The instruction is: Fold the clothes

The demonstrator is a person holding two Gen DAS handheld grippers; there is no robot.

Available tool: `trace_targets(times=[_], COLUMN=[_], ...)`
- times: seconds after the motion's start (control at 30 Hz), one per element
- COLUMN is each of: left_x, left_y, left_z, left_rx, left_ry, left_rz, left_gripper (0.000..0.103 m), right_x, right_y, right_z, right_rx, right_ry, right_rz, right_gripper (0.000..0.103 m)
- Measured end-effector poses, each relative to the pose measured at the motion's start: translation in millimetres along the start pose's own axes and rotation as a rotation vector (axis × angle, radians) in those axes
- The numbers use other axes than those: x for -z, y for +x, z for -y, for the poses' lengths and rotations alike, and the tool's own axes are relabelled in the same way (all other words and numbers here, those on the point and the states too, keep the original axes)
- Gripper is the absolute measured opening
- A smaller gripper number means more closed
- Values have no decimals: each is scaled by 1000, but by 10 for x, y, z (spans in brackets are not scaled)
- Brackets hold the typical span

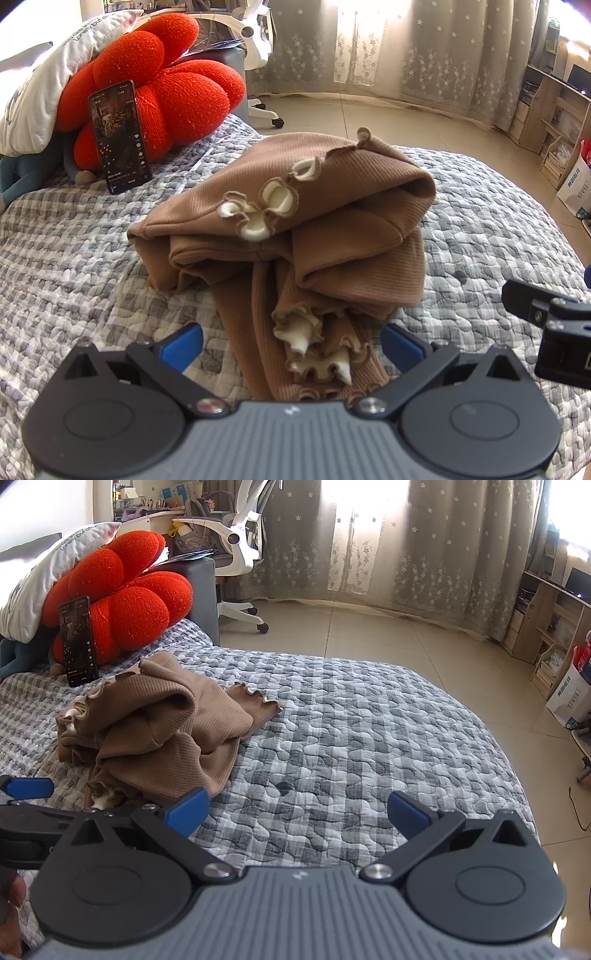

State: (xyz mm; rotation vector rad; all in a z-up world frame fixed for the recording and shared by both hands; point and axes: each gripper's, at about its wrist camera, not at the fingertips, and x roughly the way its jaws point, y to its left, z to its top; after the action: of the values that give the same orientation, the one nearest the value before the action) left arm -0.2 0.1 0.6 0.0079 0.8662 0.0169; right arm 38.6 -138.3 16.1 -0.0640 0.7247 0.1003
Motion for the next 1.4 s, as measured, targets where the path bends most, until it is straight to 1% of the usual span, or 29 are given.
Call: trace_targets(times=[0.1,0.13,0.17,0.2,0.3,0.43,0.83,1.4], left_x=[-10,-41,-103,-136,-51,7,8,11], left_y=[-27,-22,6,19,-16,-50,-20,-34], left_z=[-4,-102,-160,-188,-128,-51,-106,-144], left_rx=[11,36,45,42,-4,-30,-40,-34], left_ry=[-5,-29,-43,-43,-15,-17,-29,-29], left_rz=[0,-9,-35,-43,-7,2,1,-5], left_gripper=[103,103,103,103,103,103,103,103], right_x=[1,3,4,6,17,16,4,6], right_y=[3,7,20,27,39,41,35,54], right_z=[5,4,-14,-30,-50,-58,-82,-157], right_rx=[8,9,10,11,9,-2,-11,-16], right_ry=[-6,-5,-4,-5,-12,-19,-33,-57], right_rz=[-8,-8,-9,-9,-5,-1,-3,-1], right_gripper=[103,103,103,103,103,103,103,103])
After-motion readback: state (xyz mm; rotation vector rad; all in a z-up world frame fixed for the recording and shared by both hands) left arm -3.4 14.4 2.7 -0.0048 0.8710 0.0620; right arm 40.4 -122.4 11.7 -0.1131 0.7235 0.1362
